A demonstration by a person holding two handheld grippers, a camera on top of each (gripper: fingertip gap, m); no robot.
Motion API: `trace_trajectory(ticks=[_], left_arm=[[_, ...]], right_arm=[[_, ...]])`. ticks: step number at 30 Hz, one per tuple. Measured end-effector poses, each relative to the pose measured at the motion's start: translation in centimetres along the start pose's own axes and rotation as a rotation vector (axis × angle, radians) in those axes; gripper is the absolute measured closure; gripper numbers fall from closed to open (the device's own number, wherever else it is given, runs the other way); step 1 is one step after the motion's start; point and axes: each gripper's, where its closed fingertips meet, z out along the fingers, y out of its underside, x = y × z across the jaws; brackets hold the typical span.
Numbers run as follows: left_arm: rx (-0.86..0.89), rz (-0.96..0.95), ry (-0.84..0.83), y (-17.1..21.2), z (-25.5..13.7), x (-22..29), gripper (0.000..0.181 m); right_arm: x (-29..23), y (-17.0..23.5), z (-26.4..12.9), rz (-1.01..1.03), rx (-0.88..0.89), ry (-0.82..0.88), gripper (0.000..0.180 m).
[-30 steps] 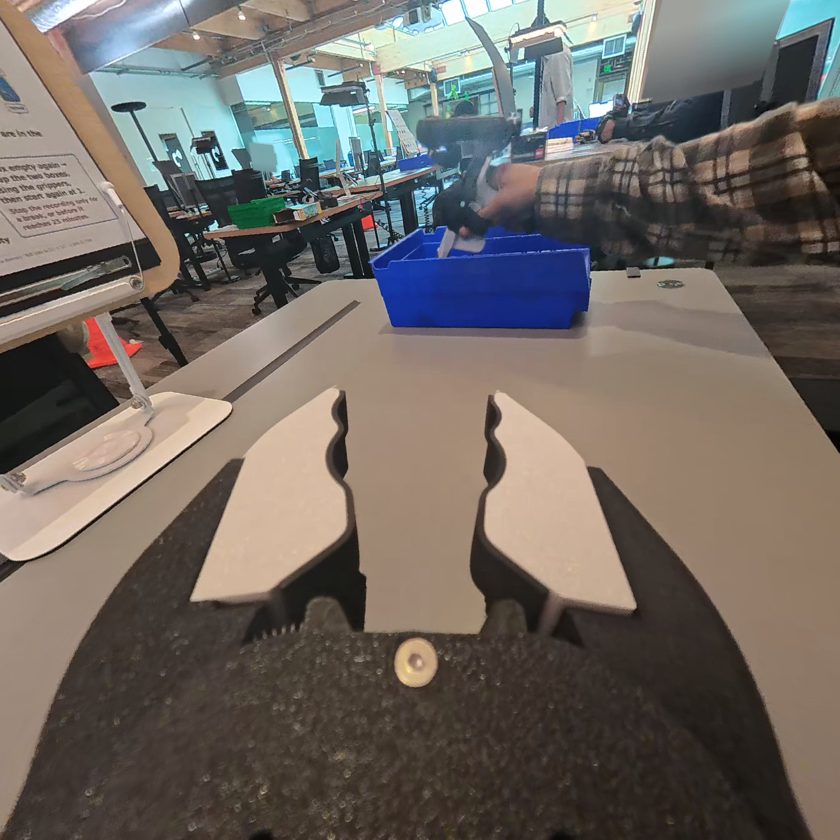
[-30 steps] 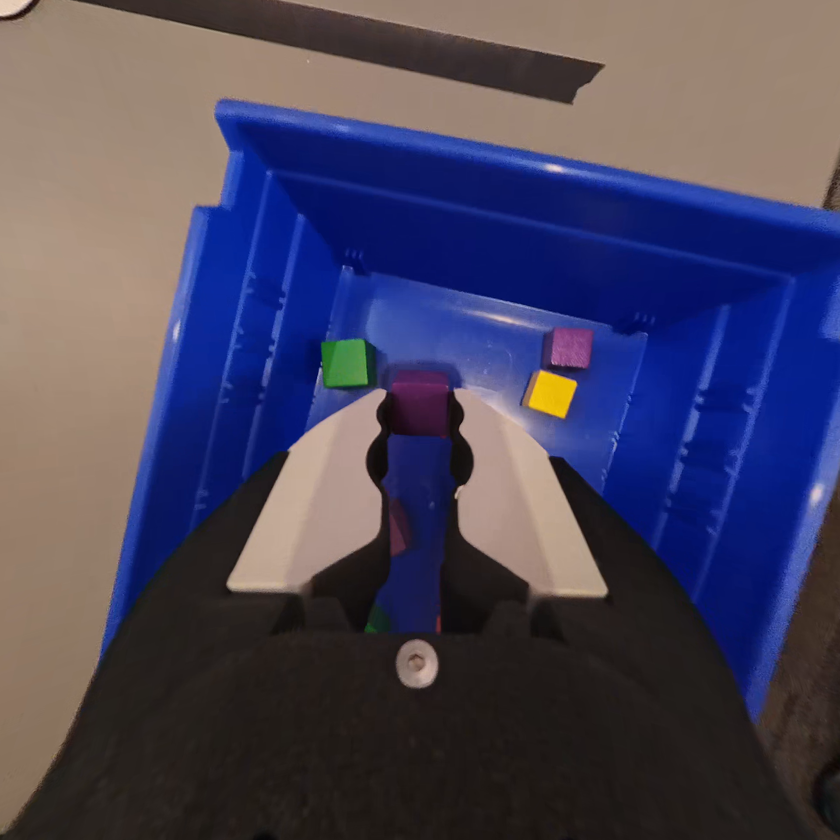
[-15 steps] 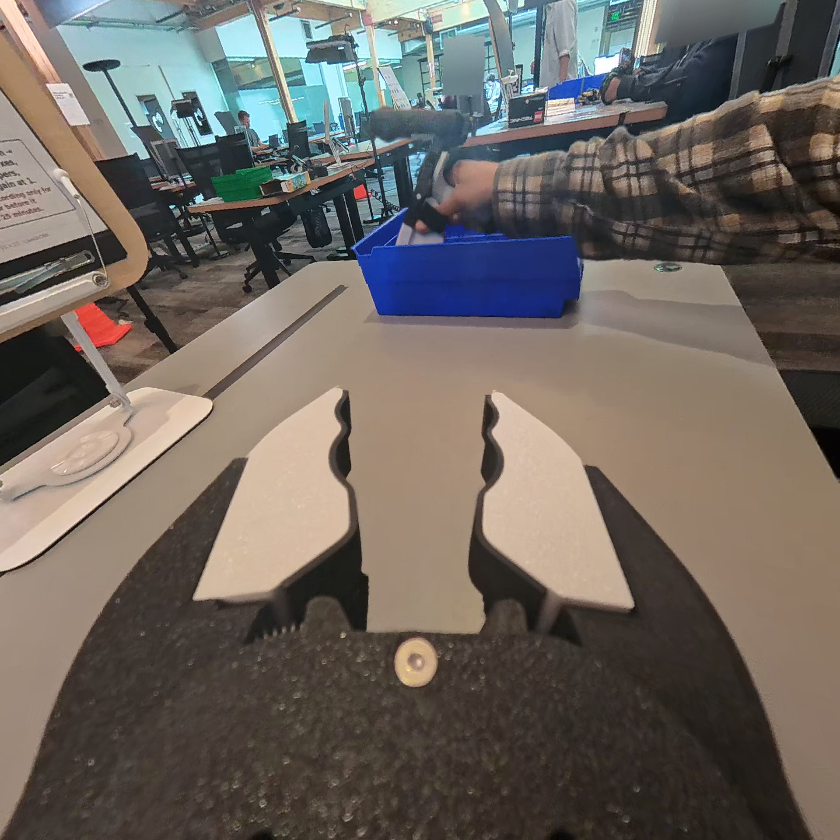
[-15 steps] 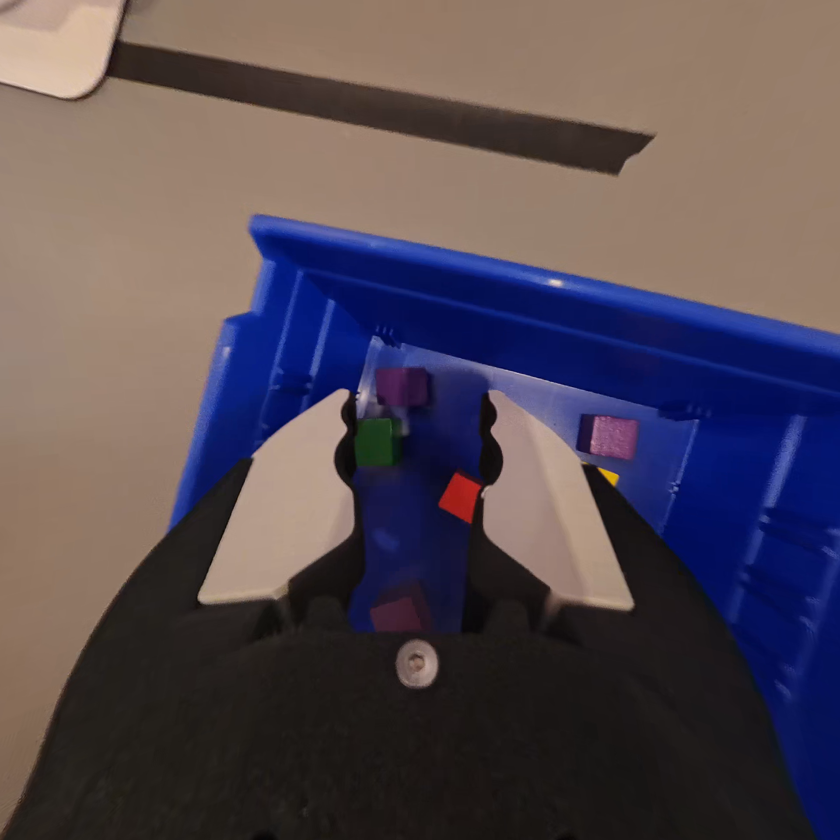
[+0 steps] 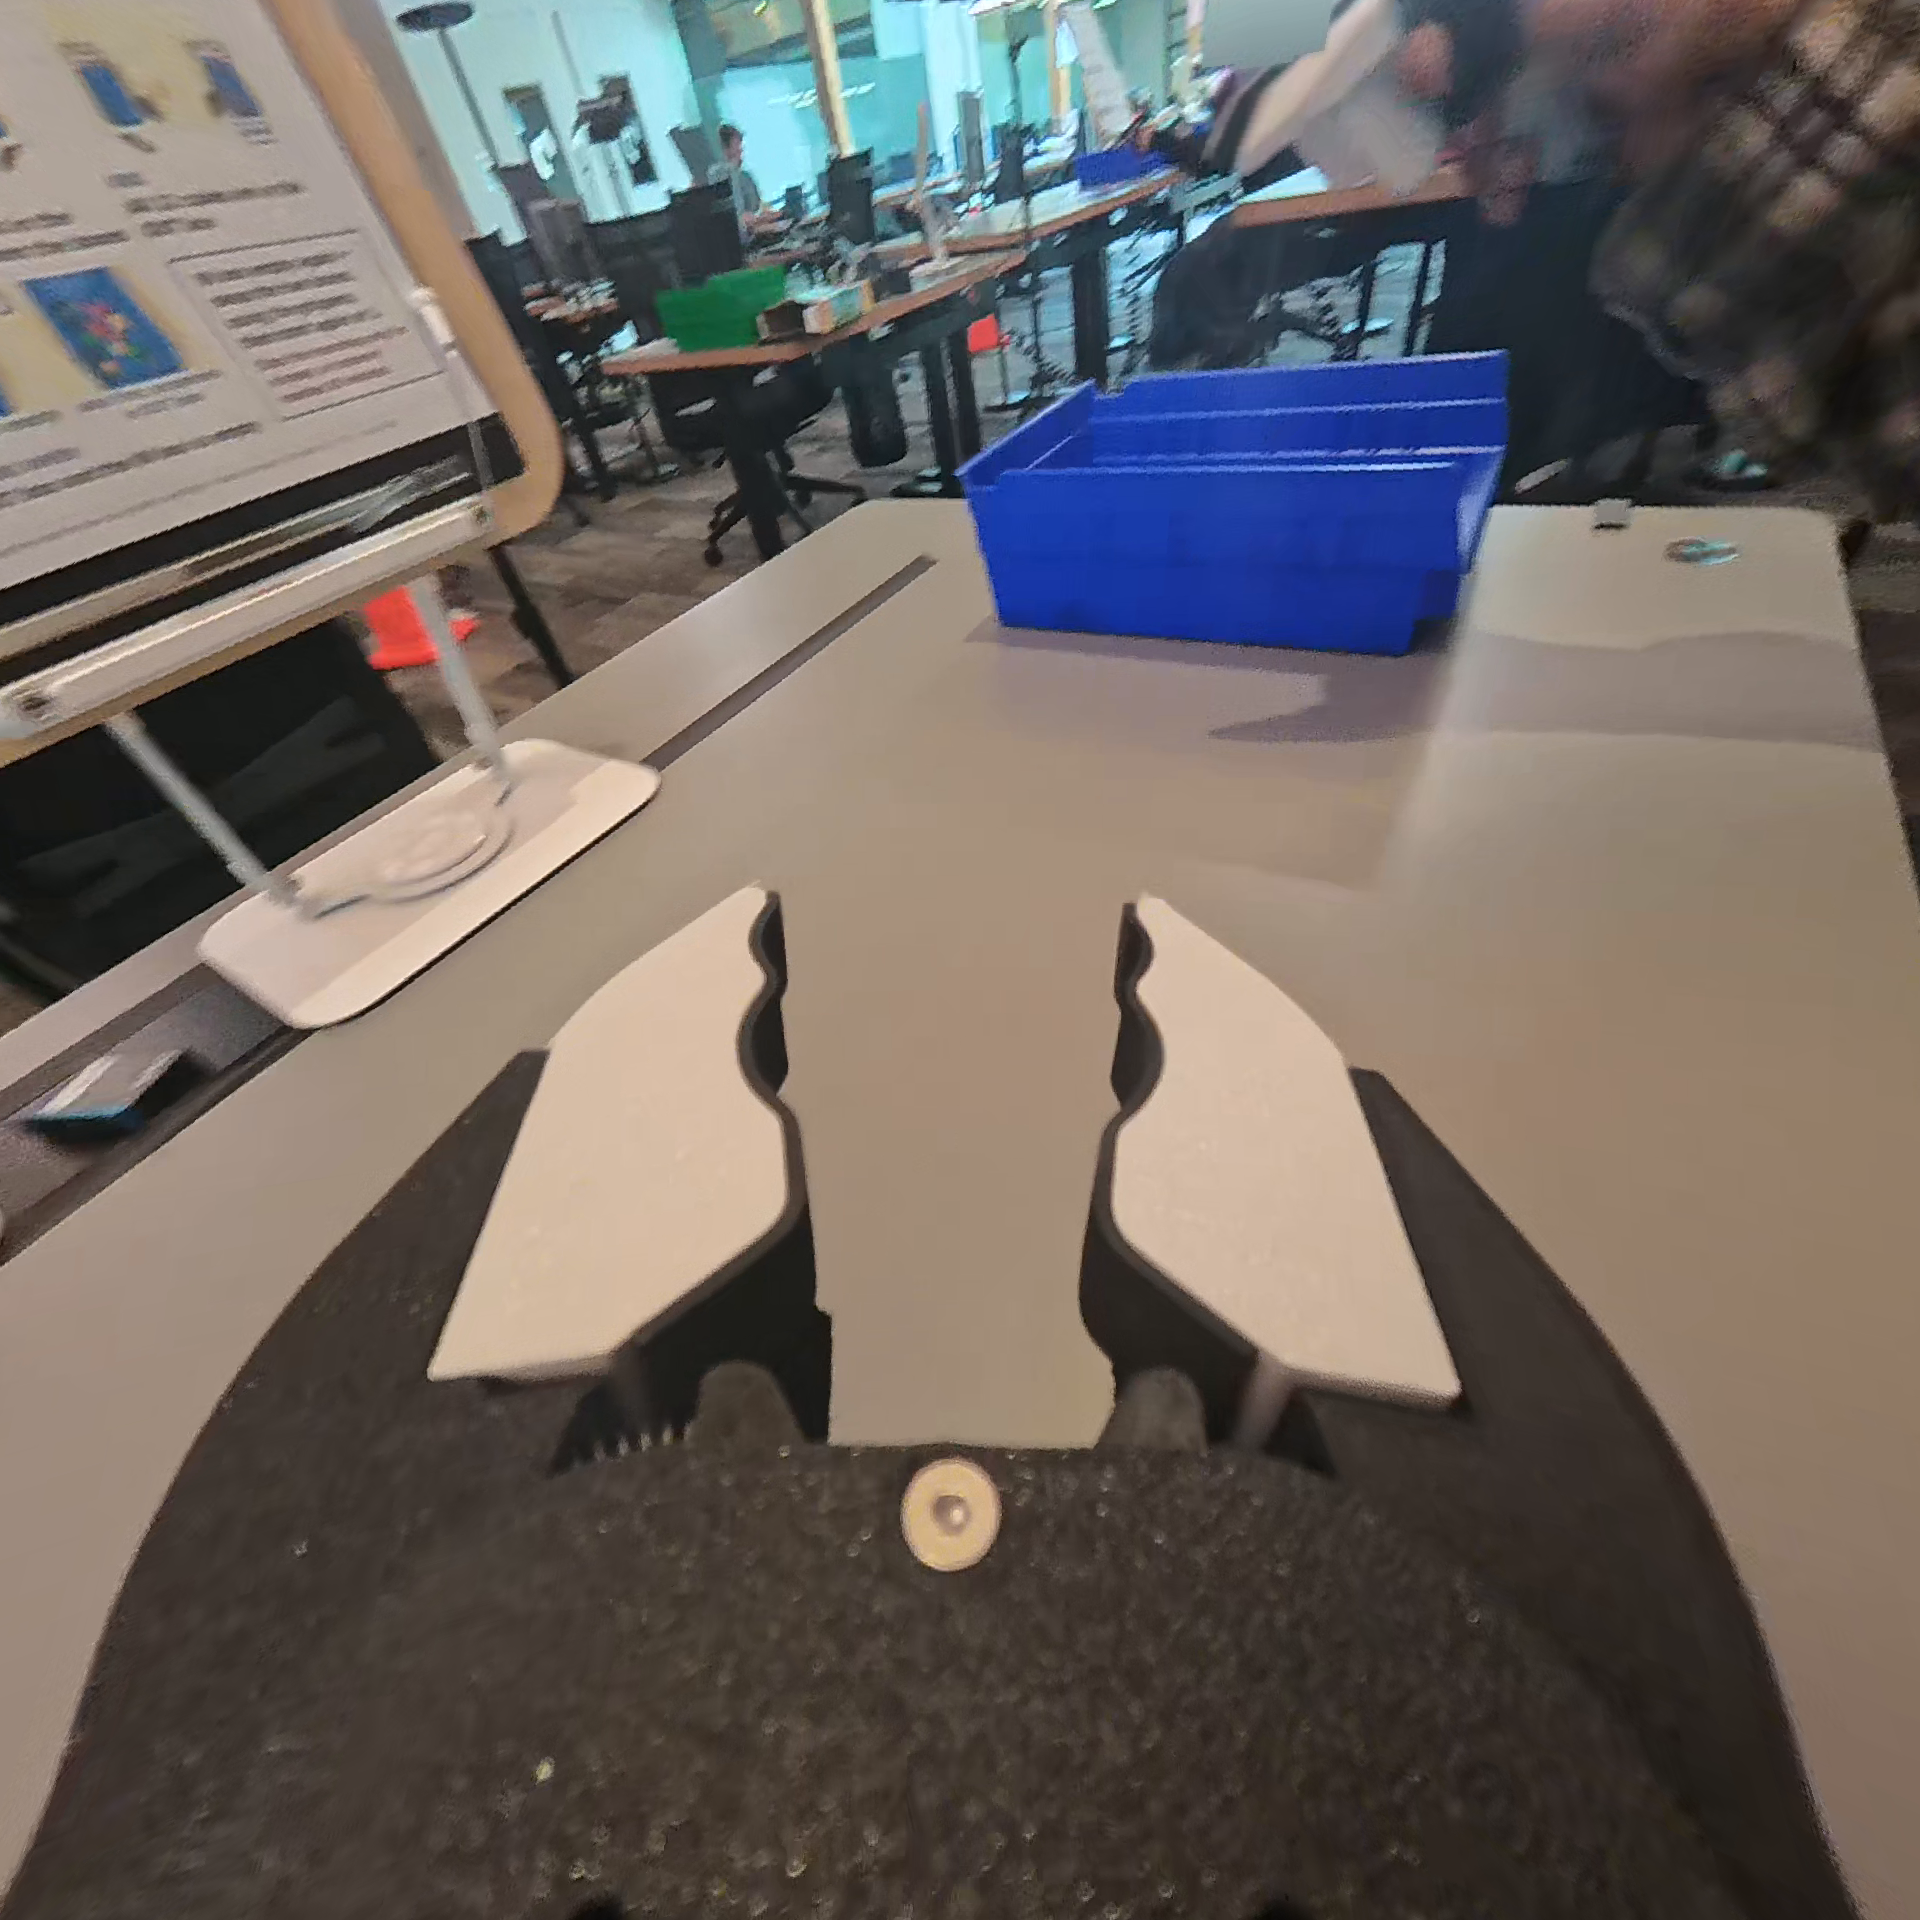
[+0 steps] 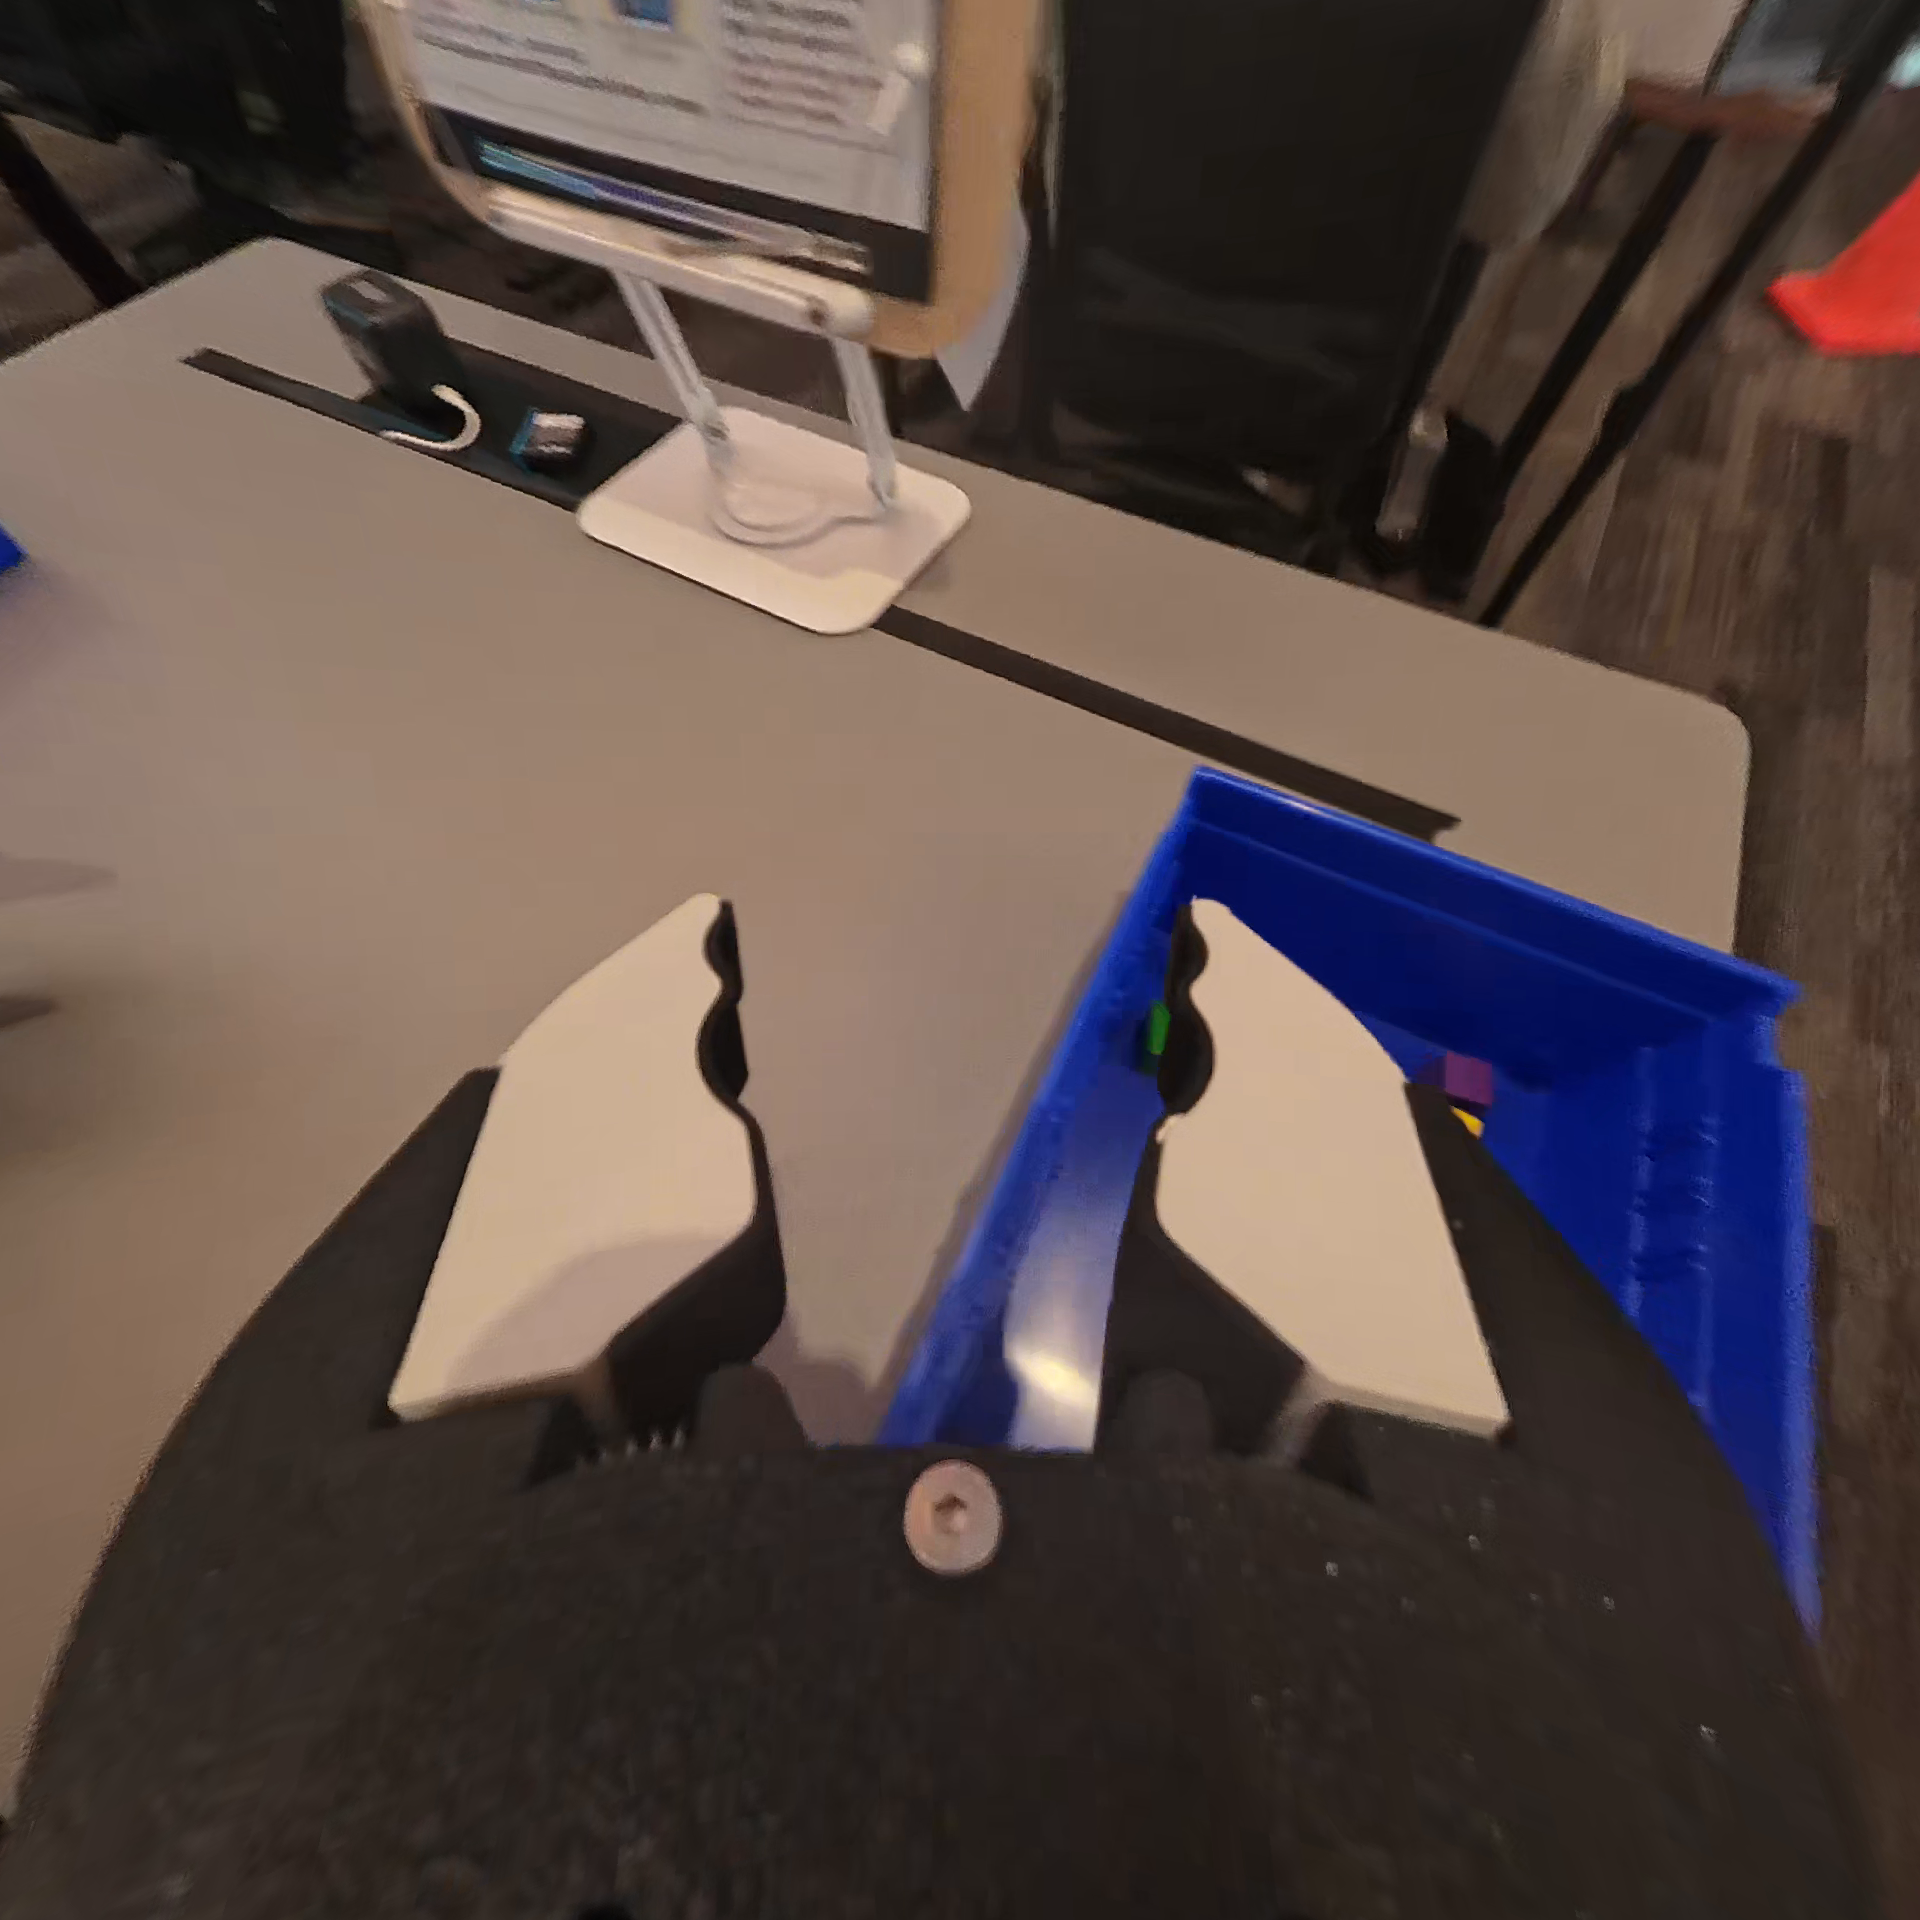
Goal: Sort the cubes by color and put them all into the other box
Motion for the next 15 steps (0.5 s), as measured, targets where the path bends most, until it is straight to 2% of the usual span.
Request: trace_trajectory(ticks=[3, 6, 11, 15], left_arm=[[-0.072, 0.006, -0.086, 0.5, -3.0, -1.9, 0.12], [-0.214, 0.069, -0.163, 1.2, -7.6, -4.4, 0.116], [-0.653, 0.183, -0.257, 3.8, -19.5, -10.9, 0.113], [-0.995, 0.07, -0.218, 6.6, -28.1, -14.6, 0.116]], right_arm=[[-4.2, 0.8, 1.0, -0.062, 0.11, -0.034, 0.102], [-8.0, 2.6, 3.5, -0.119, 0.123, -0.09, 0.099], [-12.5, 4.2, 6.5, -0.183, 0.118, -0.181, 0.099], [-14.8, 4.3, 8.0, -0.167, 0.138, -0.253, 0.1]])
